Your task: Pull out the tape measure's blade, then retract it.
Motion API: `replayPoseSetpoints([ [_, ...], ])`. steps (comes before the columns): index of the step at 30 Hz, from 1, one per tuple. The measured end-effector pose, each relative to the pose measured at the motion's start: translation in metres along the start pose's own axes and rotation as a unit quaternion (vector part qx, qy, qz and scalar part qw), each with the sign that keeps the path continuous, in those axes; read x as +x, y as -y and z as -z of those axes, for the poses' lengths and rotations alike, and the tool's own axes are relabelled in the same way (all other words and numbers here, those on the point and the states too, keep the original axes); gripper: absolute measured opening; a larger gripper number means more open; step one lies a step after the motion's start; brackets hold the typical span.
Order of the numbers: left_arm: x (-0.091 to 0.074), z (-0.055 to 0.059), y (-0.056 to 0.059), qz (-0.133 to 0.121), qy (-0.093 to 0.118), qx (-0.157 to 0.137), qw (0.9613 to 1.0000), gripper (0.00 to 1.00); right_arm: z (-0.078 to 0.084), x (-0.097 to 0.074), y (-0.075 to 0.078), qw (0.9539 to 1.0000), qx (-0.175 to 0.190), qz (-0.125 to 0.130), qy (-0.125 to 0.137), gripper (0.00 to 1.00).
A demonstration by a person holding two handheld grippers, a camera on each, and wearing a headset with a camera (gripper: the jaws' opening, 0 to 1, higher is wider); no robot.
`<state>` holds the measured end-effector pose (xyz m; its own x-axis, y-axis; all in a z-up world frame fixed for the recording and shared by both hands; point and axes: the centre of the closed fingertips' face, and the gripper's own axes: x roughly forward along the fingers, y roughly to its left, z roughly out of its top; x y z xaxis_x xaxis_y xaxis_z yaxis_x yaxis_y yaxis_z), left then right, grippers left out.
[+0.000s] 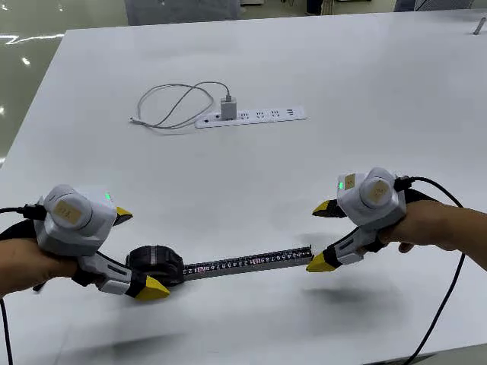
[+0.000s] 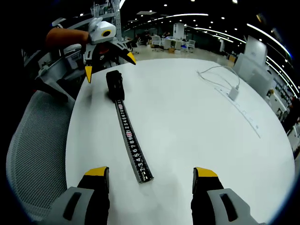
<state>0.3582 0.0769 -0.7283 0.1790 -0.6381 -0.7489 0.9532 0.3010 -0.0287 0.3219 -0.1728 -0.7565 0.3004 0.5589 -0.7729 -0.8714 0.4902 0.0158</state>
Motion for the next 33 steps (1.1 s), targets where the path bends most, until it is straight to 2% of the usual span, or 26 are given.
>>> replayPoseSetpoints([
  [2, -0.003, 0.000, -0.001, -0.007, 0.009, -0.026, 0.9996, 0.99, 0.001, -0.003, 0.003, 0.9999, 0.004, 0.011, 0.006, 0.73],
  [4, -0.005, 0.000, -0.002, -0.015, 0.020, -0.029, 0.9993, 0.99, 0.002, -0.008, 0.001, 0.9997, 0.010, 0.021, 0.011, 0.76],
  [6, -0.008, 0.001, -0.008, -0.040, 0.029, -0.031, 0.9983, 0.99, 0.002, -0.012, 0.000, 0.9994, 0.016, 0.027, 0.017, 0.79],
  [7, -0.012, 0.001, -0.018, -0.077, 0.035, -0.022, 0.9962, 0.99, 0.005, -0.014, 0.001, 0.9991, 0.019, 0.031, 0.020, 0.80],
  [8, -0.014, 0.002, -0.019, -0.085, 0.039, -0.026, 0.9953, 0.99, 0.006, -0.015, 0.002, 0.9989, 0.024, 0.035, 0.023, 0.81],
  [9, -0.015, 0.007, -0.017, -0.082, 0.034, -0.057, 0.9944, 0.99, 0.005, -0.018, 0.000, 0.9982, 0.032, 0.035, 0.036, 0.85],
  [11, -0.018, 0.015, -0.023, -0.098, 0.031, -0.062, 0.9928, 0.99, 0.004, -0.022, -0.005, 0.9972, 0.046, 0.033, 0.050, 0.92],
  [13, -0.022, 0.016, -0.021, -0.099, 0.046, -0.074, 0.9912, 0.99, -0.001, -0.029, -0.003, 0.9939, 0.058, 0.053, 0.077, 0.99],
  [14, -0.024, 0.015, -0.018, -0.097, 0.058, -0.090, 0.9896, 0.99, 0.002, -0.033, -0.003, 0.9937, 0.059, 0.058, 0.076, 0.99],
  [15, -0.026, 0.017, -0.018, -0.099, 0.059, -0.090, 0.9893, 0.99, 0.003, -0.036, -0.001, 0.9927, 0.060, 0.067, 0.080, 0.99],
  [19, -0.033, 0.026, -0.018, -0.112, 0.054, -0.095, 0.9876, 0.99, 0.013, -0.047, -0.003, 0.9901, 0.073, 0.084, 0.086, 0.99],
  [23, -0.039, 0.026, -0.016, -0.118, 0.067, -0.107, 0.9850, 0.99, 0.030, -0.052, -0.004, 0.9895, 0.080, 0.098, 0.070, 0.99],
  [25, -0.041, 0.027, -0.015, -0.126, 0.072, -0.103, 0.9841, 0.99, 0.037, -0.056, -0.007, 0.9879, 0.089, 0.108, 0.066, 0.99],
  [26, -0.042, 0.027, -0.015, -0.131, 0.077, -0.103, 0.9830, 0.99, 0.037, -0.059, -0.008, 0.9866, 0.094, 0.113, 0.071, 0.99],
  [28, -0.043, 0.031, -0.013, -0.140, 0.073, -0.095, 0.9828, 0.99, 0.035, -0.067, -0.011, 0.9821, 0.105, 0.125, 0.093, 0.99],
  [31, -0.044, 0.039, -0.010, -0.147, 0.073, -0.106, 0.9807, 0.99, 0.049, -0.075, -0.013, 0.9801, 0.112, 0.140, 0.083, 0.99],
  [33, -0.046, 0.041, -0.005, -0.142, 0.081, -0.112, 0.9802, 0.99, 0.053, -0.077, -0.017, 0.9795, 0.115, 0.145, 0.079, 0.99],
])
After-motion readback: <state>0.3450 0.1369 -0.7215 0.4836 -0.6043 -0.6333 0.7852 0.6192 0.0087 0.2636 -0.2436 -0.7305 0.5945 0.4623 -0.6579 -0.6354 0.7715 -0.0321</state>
